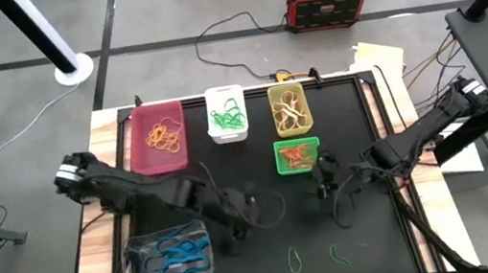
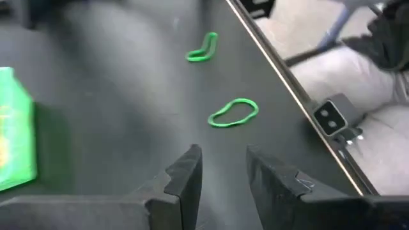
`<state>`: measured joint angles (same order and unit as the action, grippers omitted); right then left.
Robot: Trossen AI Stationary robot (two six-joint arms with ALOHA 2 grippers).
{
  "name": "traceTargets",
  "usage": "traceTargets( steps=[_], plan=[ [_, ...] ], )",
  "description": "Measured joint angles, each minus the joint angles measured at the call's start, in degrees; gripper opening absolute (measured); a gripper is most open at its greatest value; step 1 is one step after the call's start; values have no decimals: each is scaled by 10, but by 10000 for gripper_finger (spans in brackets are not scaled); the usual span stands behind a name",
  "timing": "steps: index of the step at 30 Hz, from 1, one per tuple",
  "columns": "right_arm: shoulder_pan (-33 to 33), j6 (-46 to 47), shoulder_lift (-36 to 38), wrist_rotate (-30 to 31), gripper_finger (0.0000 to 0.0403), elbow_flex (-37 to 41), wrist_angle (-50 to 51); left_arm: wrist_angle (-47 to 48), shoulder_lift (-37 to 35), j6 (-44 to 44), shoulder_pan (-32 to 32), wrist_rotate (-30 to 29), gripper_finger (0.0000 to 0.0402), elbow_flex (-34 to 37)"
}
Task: Sort rubber bands into baskets
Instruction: Put the green rubber band into the white bin
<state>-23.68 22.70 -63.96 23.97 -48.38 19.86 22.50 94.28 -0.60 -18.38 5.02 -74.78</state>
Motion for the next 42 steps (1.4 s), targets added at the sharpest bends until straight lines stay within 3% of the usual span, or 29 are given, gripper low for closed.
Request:
traceTargets(
  steps=[5, 11, 18, 21, 26, 31, 42],
  plan=[
    [-39, 11, 11, 3, 171, 0, -1, -14, 64, 17, -42, -22, 107, -36],
    [-111, 47, 24, 85, 167, 0, -4, -33, 156, 87, -69, -100, 107, -89],
    [-194, 74, 13, 160, 160, 1, -3, -1, 266, 179, -73, -105, 107, -197],
    [-216, 74, 4, 165, 161, 2, -3, 56, 307, 183, -77, -106, 107, -249],
    [-242, 82, -8, 165, 169, 6, -2, 73, 364, 196, -80, -106, 107, -330],
    [-269, 119, -8, 166, 179, 11, 31, 166, 413, 228, -81, -162, 107, -399],
    [-317, 163, -7, 167, 187, 26, 44, 211, 467, 274, -82, -182, 107, -454]
  ],
)
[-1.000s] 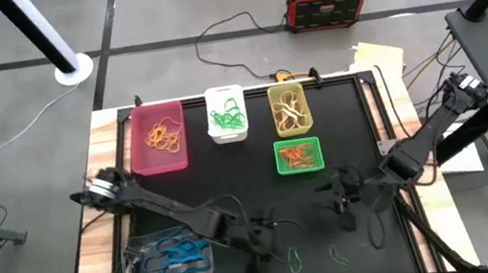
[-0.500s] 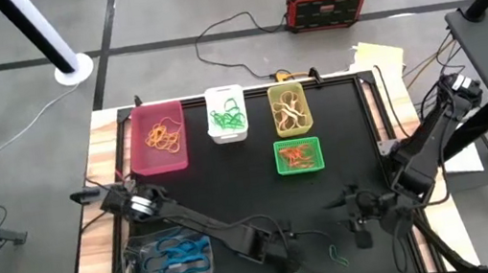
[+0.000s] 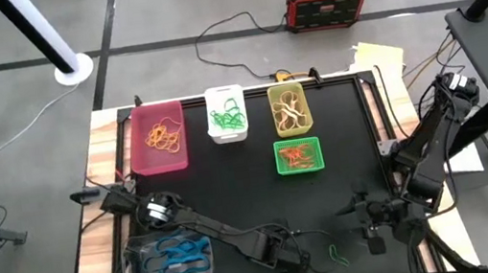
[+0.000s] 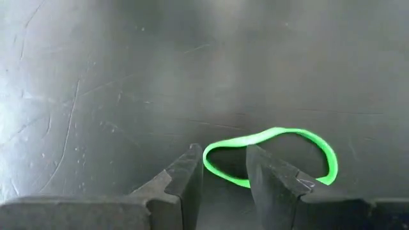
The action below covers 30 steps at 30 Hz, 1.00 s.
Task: Sort rubber bands into baskets
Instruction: Put the green rubber band into the white bin
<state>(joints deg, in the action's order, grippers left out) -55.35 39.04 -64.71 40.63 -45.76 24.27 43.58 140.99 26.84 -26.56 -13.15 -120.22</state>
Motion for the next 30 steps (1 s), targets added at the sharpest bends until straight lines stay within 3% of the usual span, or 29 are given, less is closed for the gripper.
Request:
traceTargets(
  steps=[8, 15, 18, 22, 30],
  plan=[
    [-14, 0, 0, 0, 187, 1, 0, -4, -2, 50, -7, -18, 95, 39],
    [-14, -6, 0, 0, 187, 2, 10, -15, -4, 48, -14, -22, 11, 52],
    [-14, -12, 0, 0, 187, 3, 13, -3, -5, 21, -16, -34, 4, 43],
    [-14, -34, 0, 1, 186, 3, 13, 52, -24, -24, -12, -49, 0, 37],
    [-14, -75, 0, 28, 185, 10, 24, 235, -116, -59, 40, -175, 0, 39]
  ],
)
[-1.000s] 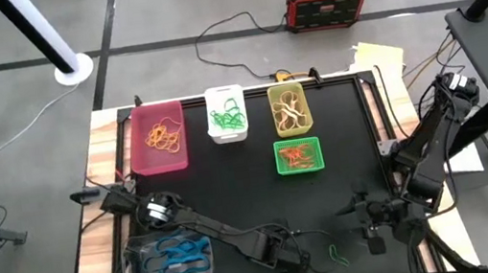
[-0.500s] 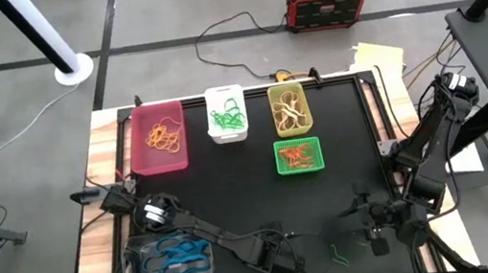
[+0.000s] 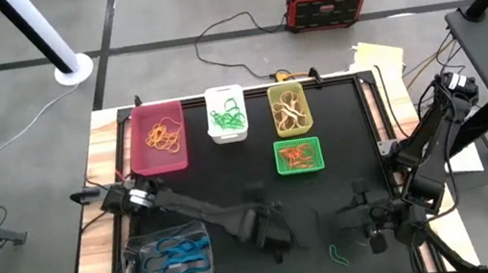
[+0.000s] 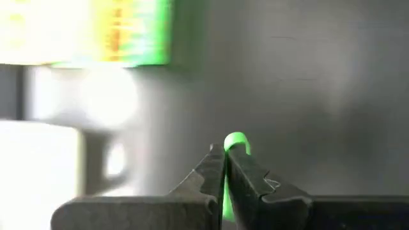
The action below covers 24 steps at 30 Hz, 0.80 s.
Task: Sort rubber bands into baskets
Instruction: Put the green rubber band into the white bin
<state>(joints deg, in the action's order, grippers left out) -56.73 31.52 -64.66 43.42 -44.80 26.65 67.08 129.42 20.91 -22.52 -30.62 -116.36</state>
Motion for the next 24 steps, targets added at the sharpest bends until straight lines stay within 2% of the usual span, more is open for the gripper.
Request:
traceTargets(
  steps=[5, 8, 10, 12, 18, 20, 24],
  plan=[
    [0, -12, 0, 27, 185, 0, 6, 59, -67, -65, 57, -78, 0, 5],
    [0, -21, 0, 56, 184, 0, 5, 58, -115, -127, 101, -85, 0, 39],
    [0, -30, 0, 78, 183, 1, 5, 38, -160, -175, 134, -85, 0, 86],
    [1, -43, 0, 95, 183, 1, 4, -16, -218, -222, 174, -74, 0, 150],
    [33, -90, 6, 123, 183, 1, 3, -258, -373, -348, 319, 19, 0, 349],
    [53, -97, 8, 131, 183, 1, 4, -330, -401, -368, 360, 41, 0, 393],
    [83, -101, 12, 141, 183, 1, 6, -454, -420, -393, 437, 128, 0, 454]
  ],
)
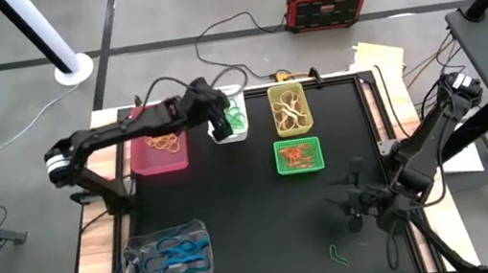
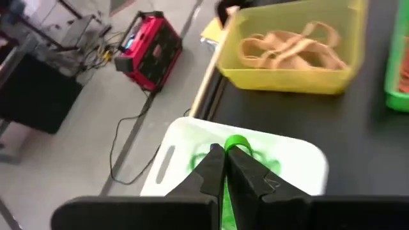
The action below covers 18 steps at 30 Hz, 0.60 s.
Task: Sort rubber bands into baskets
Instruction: Put the green rubber band into the white bin
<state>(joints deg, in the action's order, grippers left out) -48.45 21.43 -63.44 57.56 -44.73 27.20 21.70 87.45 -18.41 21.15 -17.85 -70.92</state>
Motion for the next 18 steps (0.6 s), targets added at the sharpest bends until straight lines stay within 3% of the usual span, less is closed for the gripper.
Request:
traceTargets(
  steps=[4, 18],
  plan=[
    [14, 4, 3, 9, 183, 0, 0, -55, 17, 19, 37, 9, 0, 20],
    [30, 24, 28, 61, 183, 0, -5, -62, 121, 91, 63, 5, 3, 23]
  ],
)
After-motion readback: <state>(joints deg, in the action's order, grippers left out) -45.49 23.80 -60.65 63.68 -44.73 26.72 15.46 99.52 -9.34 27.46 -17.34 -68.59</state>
